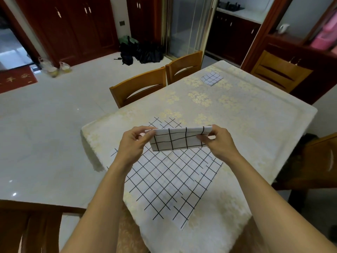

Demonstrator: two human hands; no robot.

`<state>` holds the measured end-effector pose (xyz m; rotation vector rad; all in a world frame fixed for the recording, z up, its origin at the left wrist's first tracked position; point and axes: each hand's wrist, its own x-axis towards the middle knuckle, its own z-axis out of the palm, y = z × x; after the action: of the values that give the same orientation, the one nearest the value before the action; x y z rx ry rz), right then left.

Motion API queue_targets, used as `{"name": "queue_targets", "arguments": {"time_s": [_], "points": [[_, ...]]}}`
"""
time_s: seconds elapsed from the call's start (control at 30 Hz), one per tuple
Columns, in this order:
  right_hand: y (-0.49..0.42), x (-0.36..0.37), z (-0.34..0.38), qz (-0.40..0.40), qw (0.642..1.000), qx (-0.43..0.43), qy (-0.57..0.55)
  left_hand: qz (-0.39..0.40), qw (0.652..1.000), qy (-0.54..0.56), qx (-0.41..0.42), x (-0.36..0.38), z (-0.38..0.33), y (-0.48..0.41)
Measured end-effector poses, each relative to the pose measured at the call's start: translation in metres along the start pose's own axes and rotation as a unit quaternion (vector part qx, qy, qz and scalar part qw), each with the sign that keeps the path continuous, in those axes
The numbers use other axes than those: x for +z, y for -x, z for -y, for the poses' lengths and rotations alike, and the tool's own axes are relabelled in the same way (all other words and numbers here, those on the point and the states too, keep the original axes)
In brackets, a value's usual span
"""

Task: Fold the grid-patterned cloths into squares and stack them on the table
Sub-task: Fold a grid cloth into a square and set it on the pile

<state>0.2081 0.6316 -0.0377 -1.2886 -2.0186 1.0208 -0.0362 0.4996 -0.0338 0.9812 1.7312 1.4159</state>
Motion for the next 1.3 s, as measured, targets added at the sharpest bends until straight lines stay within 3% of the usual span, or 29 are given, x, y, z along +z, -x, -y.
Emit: {"name": "queue_targets", "arguments": {"time_s": [0.27, 0.63, 0.9, 1.07, 1.3], "points": [[0.038, 0.004, 0.009, 0.003, 0.999, -0.003, -0.037, -0.030, 0.999, 0.006, 0.023, -0.009, -0.001, 0.016], [0.123, 0.007, 0.014, -0.046, 0.973, 0.104, -0.203, 0.109, 0.993, 0.031, -0.022, 0.001, 0.009, 0.073], [0.179, 0.037, 0.043, -0.034, 0.988, 0.054, -0.141, -0.019, 0.998, -0.062, 0.015, -0.031, 0.002, 0.155], [0.229, 0.075, 0.063, 0.005, 0.987, 0.044, -0.152, -0.061, 0.980, -0.184, 0.032, -0.073, -0.001, 0.225], [0.269, 0.128, 0.112, 0.047, 0.987, 0.025, -0.154, -0.077, 0.987, -0.138, 0.017, -0.151, -0.004, 0.267]]}}
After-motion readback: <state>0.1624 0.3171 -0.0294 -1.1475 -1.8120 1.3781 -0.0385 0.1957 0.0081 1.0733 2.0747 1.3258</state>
